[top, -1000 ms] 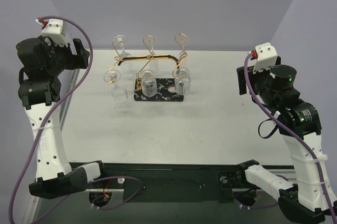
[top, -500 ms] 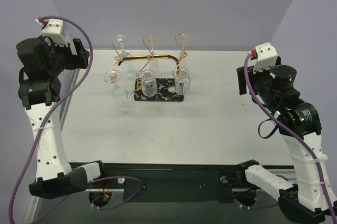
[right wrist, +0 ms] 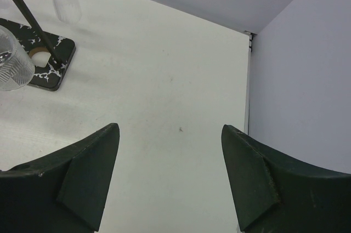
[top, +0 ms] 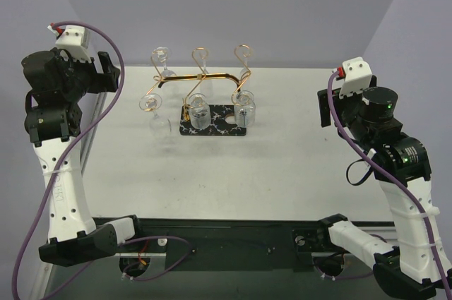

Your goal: Place the wine glass upside down on the wine glass rack

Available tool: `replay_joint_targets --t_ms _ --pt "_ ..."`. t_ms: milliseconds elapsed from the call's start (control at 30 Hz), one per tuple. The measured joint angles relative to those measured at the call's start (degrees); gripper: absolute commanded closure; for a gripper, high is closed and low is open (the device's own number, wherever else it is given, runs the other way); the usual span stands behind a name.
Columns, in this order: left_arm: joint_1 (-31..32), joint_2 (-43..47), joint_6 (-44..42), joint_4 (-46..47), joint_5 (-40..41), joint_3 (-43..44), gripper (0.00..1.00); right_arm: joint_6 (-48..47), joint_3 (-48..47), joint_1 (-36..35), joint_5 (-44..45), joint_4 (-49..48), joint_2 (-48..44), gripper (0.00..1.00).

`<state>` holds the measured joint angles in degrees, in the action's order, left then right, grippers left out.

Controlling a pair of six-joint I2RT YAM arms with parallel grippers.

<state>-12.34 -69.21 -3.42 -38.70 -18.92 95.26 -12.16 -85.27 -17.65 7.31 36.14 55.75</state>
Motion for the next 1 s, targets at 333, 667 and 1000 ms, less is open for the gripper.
replay_joint_targets --t_ms 333,667,1000 --pt "0.0 0.0 0.0 0.0 0.0 0.0 0.13 0.0 0.0 0.0 0.0 0.0 0.0 0.30" --pt "0.0 0.0 0.0 0.0 0.0 0.0 0.13 0.0 0.0 0.0 0.0 0.0 0.0 0.30" --pt "3.7 10.0 4.6 16.8 -4.9 -33.0 0.09 4.7 9.7 10.2 -3.8 -1.2 -1.4 0.00"
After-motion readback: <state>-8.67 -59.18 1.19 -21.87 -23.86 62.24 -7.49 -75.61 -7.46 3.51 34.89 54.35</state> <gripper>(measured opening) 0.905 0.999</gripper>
